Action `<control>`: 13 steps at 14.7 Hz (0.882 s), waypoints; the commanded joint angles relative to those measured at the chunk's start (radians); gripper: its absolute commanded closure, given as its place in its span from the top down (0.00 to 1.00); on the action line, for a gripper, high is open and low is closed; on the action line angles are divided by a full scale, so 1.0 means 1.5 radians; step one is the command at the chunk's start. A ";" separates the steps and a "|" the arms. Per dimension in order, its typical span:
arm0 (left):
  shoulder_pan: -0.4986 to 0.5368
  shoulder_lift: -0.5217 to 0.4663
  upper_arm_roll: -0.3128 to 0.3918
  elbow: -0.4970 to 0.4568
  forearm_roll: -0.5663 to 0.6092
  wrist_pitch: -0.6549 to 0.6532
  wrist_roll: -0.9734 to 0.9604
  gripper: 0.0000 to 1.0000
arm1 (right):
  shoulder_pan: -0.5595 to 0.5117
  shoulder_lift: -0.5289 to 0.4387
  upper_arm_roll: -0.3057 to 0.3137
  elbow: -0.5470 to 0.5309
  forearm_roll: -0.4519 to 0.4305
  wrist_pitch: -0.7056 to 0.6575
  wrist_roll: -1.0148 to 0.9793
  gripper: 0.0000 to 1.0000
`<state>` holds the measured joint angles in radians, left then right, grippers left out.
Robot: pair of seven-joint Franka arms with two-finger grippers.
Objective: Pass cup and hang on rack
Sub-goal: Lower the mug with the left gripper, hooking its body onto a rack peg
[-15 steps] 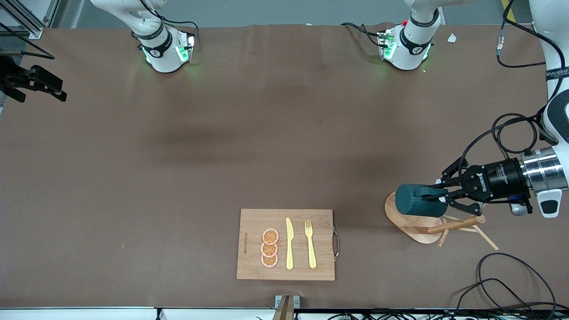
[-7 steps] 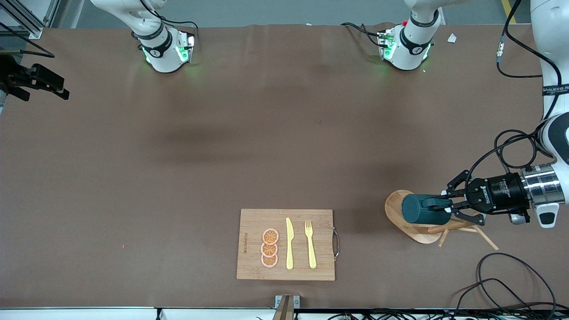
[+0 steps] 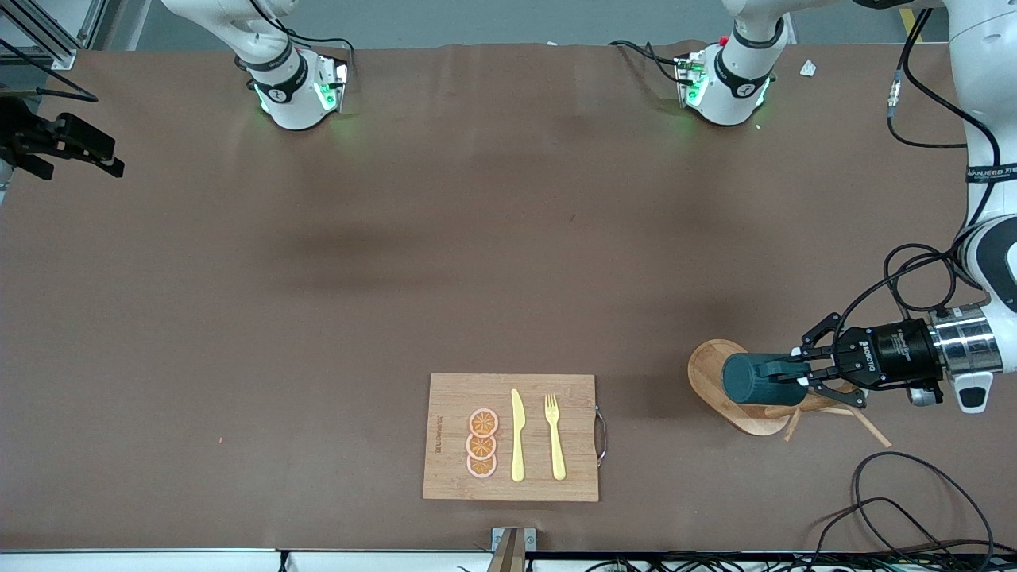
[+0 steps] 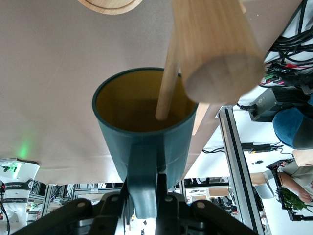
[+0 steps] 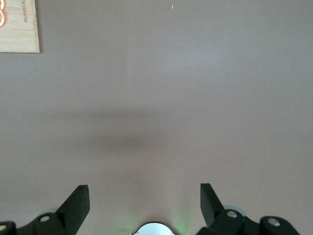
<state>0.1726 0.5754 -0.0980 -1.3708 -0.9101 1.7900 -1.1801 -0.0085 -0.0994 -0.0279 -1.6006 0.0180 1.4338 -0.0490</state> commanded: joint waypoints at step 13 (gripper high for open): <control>0.055 0.028 -0.007 0.010 -0.047 -0.008 0.048 0.01 | -0.006 -0.018 0.006 -0.011 -0.010 0.004 -0.011 1.00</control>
<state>0.2276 0.6051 -0.0985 -1.3687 -0.9340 1.7908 -1.1462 -0.0085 -0.1000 -0.0274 -1.6000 0.0147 1.4358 -0.0520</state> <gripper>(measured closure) 0.789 0.000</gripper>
